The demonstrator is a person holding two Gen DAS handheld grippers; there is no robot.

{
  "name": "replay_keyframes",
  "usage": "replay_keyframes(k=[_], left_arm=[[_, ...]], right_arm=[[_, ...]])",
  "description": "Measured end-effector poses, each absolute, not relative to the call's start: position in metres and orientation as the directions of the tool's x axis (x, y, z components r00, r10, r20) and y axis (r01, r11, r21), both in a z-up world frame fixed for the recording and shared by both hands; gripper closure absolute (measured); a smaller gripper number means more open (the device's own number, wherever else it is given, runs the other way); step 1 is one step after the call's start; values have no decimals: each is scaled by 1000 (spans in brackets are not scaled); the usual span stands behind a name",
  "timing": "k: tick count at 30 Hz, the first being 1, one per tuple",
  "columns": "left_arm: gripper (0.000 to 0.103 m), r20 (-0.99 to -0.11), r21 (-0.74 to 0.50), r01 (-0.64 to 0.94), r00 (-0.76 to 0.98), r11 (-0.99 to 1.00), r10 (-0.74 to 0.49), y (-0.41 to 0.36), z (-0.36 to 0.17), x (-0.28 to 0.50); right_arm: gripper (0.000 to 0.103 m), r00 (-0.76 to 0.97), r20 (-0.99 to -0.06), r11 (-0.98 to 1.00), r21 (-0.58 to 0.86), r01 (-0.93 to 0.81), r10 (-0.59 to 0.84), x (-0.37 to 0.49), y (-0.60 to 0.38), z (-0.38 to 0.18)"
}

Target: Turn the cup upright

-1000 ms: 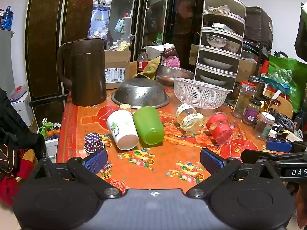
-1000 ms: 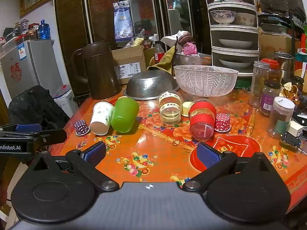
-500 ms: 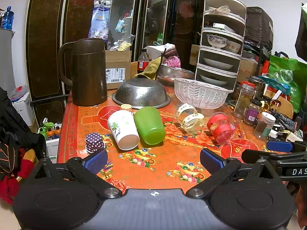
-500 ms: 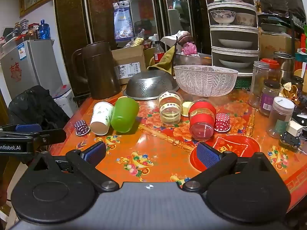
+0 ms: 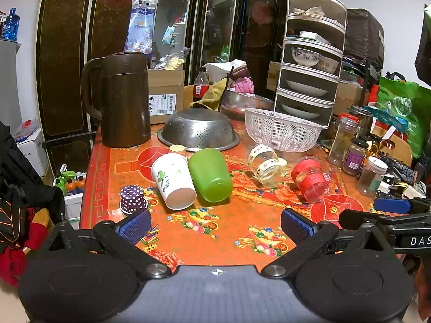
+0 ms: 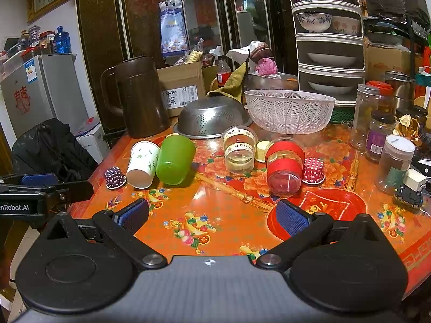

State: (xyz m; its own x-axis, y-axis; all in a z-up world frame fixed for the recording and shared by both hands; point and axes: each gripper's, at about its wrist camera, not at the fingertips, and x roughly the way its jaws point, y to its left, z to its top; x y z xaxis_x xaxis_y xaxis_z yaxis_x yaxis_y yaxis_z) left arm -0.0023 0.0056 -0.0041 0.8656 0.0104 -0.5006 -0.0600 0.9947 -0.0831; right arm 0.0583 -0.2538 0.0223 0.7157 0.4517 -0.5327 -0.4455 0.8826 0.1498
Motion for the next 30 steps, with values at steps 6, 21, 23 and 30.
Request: replay_keyframes(k=[6,21,23,30], left_arm=[[0,-502,-83,-59,865,995,10,5,-4,-2],[0,-505,-71,-70,863,995,25,0,-7,1],[0,-508,-67,-73,861,995,29,-1,-6,2],[0,-514,-65,-72,857,995,29,-3,-6,5]], right_arm=[[1,719,-527,882,150,-447,454,58,-254,23],[1,706,-547,882,151,-446,450,60,-256,22],[1,707,-546,883,151,-445,450,60,-255,21],[1,702,-549,883,171,-438,454,61,-259,18]])
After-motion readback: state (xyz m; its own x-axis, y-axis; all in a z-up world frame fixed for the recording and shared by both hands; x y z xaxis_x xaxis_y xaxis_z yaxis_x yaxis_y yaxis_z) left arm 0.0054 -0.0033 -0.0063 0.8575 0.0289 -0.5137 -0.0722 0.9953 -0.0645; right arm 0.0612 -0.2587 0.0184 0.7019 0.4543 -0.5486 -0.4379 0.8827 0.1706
